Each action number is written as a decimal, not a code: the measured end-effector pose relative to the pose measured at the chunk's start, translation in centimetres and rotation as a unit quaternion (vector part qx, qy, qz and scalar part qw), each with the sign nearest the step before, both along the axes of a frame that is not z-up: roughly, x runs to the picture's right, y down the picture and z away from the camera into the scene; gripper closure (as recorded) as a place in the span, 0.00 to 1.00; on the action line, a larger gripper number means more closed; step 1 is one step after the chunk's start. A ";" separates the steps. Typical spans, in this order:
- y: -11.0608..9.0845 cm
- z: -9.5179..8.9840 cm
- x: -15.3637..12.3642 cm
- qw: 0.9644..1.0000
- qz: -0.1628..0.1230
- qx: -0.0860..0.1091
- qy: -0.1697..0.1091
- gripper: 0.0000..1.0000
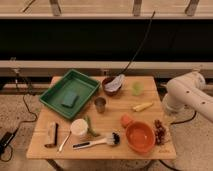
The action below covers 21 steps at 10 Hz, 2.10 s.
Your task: Place grapes in plastic cup
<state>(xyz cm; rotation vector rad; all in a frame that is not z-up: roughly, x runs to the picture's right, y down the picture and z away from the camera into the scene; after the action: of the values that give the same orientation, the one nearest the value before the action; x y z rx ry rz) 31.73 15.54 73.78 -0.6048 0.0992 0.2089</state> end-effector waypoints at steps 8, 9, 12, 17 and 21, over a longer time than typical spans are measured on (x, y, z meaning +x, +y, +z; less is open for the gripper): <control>4.3 3.5 2.8 0.993 0.106 -0.048 0.033 0.35; 4.9 3.7 2.6 0.991 0.113 -0.056 0.034 0.35; 6.2 4.2 1.3 0.989 0.121 -0.074 0.030 0.35; 7.8 4.9 -0.3 0.987 0.128 -0.094 0.022 0.35; 9.0 5.5 -1.2 0.986 0.130 -0.100 0.017 0.43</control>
<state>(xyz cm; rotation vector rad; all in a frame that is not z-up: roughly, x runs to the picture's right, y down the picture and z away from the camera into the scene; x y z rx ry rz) 30.51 24.50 79.29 -0.8142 0.0739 0.4669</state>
